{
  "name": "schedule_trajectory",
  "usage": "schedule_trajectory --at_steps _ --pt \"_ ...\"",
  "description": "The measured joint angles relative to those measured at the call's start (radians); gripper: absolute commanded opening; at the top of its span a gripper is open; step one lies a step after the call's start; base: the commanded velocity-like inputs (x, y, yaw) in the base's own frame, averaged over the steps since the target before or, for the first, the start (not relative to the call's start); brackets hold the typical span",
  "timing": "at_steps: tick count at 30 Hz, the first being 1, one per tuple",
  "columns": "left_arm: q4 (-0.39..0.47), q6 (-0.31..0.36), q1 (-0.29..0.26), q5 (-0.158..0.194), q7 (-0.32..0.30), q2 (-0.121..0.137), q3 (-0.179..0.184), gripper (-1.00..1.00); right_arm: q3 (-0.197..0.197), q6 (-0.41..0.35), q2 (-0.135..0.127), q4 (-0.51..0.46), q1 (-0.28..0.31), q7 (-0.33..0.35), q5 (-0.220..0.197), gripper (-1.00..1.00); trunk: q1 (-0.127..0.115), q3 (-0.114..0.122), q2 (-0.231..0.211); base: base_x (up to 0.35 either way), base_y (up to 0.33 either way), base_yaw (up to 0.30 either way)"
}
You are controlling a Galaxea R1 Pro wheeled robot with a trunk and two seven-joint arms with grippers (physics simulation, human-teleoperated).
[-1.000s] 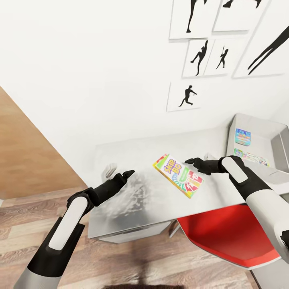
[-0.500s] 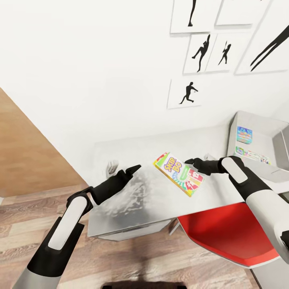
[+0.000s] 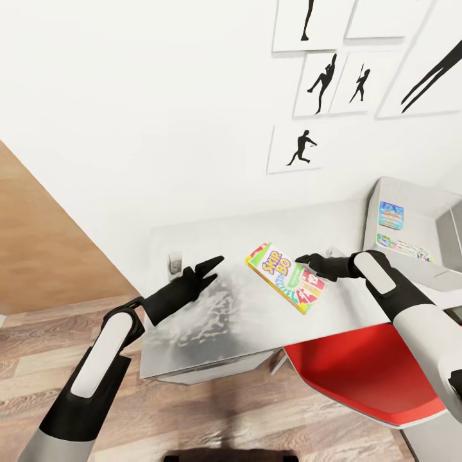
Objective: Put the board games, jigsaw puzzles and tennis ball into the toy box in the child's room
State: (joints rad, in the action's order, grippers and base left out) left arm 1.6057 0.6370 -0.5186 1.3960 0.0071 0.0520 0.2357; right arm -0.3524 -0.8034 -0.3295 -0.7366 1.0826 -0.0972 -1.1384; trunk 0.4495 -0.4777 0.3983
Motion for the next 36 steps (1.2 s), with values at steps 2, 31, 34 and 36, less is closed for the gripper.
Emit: schedule_trajectory --at_steps 2,31,34,36 --pt "0.0 0.001 0.0 0.007 -0.005 0.0 -0.001 1.0 0.0 0.0 0.0 0.0 0.0 0.0 0.0 1.0 0.0 0.0 0.0 0.0 0.0 0.0" --pt "0.0 0.006 0.001 0.034 -0.023 0.001 -0.002 1.0 0.0 0.006 0.021 0.04 -0.005 0.001 0.002 1.0 0.0 0.001 0.0 0.0 0.0 0.023" --pt "0.0 0.006 0.001 0.034 -0.023 0.001 -0.002 1.0 0.0 0.006 0.022 0.041 -0.005 0.001 0.002 1.0 0.0 0.002 0.0 0.0 0.0 0.187" --pt "0.0 0.006 0.001 0.034 -0.022 0.001 -0.002 1.0 0.0 0.006 0.022 0.041 -0.005 0.001 0.002 1.0 0.0 0.003 0.0 0.0 0.0 0.209"
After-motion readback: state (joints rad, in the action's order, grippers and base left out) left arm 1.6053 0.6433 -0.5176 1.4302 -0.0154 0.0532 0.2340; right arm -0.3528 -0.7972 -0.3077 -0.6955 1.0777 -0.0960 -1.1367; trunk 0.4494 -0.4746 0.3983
